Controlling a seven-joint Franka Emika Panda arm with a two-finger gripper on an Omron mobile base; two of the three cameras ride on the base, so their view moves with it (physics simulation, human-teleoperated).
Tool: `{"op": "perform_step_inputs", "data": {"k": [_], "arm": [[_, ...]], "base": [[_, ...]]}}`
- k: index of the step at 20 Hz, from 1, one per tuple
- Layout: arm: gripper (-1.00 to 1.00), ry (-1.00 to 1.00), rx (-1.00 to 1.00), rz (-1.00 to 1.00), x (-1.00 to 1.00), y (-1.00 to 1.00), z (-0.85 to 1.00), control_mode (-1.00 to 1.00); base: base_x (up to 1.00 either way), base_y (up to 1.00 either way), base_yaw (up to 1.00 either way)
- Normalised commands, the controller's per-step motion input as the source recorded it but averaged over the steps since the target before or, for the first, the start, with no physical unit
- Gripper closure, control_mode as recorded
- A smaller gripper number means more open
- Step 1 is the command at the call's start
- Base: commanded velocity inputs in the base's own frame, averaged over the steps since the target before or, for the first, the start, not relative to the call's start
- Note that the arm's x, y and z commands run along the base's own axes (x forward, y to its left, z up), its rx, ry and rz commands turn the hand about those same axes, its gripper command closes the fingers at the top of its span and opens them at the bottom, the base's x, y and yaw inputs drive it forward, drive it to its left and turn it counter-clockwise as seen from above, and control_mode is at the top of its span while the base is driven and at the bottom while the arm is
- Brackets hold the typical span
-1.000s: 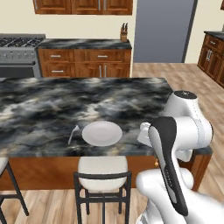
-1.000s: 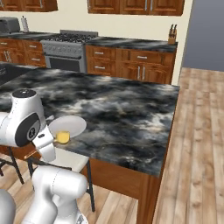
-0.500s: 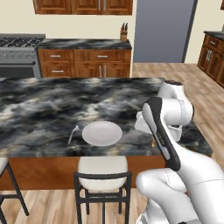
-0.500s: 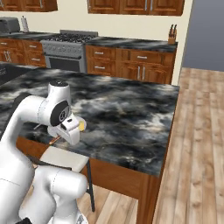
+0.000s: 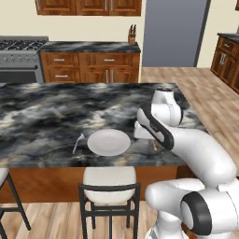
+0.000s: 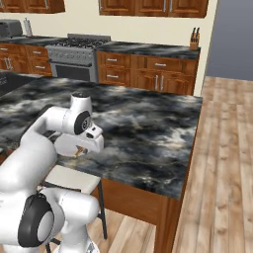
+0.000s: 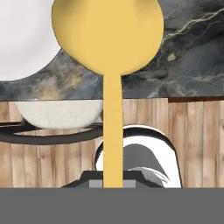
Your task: Take the fork and place it on the left side of the plate. Then take the spoon and place it on the right side of the plate. Make sure they're directly next to the plate.
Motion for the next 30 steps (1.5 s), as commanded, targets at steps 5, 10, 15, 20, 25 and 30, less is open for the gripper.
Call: {"op": "perform_step_inputs", "data": {"k": [5,10,15,20,25,30], "arm": [[1.00,0.00,-0.09,0.17,0.29,0.04,-0.49,-1.00],[1.00,0.00,0.00,0.01,0.25,0.00,-0.43,-1.00],[1.00,-0.03,0.02,-0.01,0.25,0.00,-0.45,-1.00],[1.00,-0.03,0.03,-0.06,0.44,0.00,-0.34,-1.00],[1.00,-0.01,0.00,-0.06,0.53,0.00,-0.29,-1.00],[1.00,0.00,0.00,-0.05,0.48,0.00,-0.34,-1.00]], "base": [[0.00,0.00,0.00],[0.00,0.00,0.00],[0.00,0.00,0.00],[0.00,0.00,0.00],[0.00,0.00,0.00],[0.00,0.00,0.00]]}}
